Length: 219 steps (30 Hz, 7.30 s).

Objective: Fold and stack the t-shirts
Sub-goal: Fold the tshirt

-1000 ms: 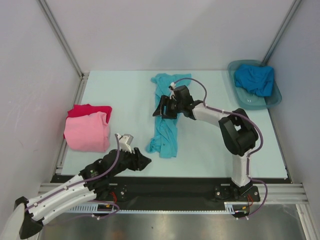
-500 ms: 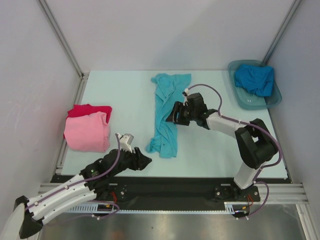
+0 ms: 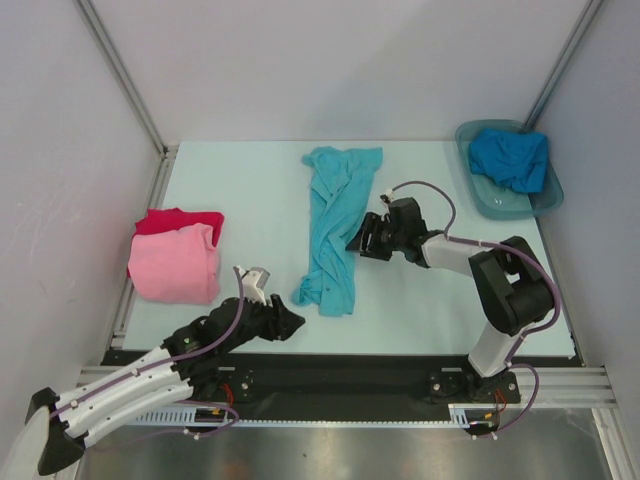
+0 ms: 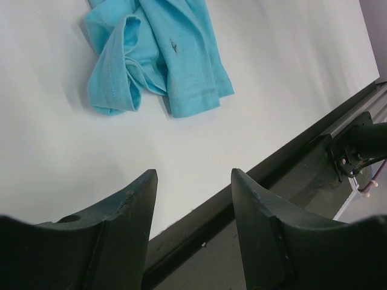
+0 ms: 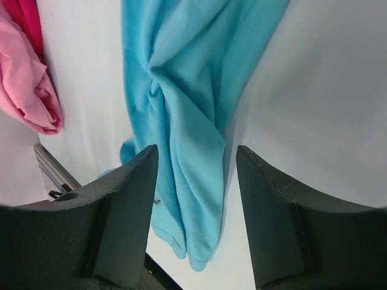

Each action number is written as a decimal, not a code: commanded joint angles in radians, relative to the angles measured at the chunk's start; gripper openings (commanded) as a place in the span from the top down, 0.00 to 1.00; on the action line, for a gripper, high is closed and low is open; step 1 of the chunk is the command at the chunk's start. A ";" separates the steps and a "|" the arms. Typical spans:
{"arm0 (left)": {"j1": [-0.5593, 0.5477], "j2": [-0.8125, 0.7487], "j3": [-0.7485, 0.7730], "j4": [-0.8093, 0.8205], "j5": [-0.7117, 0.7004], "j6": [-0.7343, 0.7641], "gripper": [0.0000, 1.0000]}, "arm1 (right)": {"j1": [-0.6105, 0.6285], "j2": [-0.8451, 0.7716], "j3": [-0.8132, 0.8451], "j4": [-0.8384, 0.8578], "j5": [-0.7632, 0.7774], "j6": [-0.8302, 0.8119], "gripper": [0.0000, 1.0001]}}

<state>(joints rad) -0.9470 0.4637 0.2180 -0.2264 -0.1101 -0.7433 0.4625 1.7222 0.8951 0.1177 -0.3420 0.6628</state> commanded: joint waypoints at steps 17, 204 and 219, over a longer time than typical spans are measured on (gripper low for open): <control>-0.019 0.001 0.073 -0.034 -0.010 -0.004 0.43 | -0.117 0.287 0.114 0.240 -0.112 0.083 0.44; -0.082 0.572 -0.023 0.659 0.072 -0.099 0.78 | -0.009 -0.374 -0.418 0.023 0.000 0.123 1.00; -0.162 0.579 -0.040 0.668 0.013 -0.126 0.78 | 0.082 -0.495 -0.472 -0.085 -0.011 0.199 1.00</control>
<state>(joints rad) -1.0992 1.0546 0.1638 0.4374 -0.0734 -0.8642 0.5346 1.2980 0.4389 0.0917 -0.3550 0.8402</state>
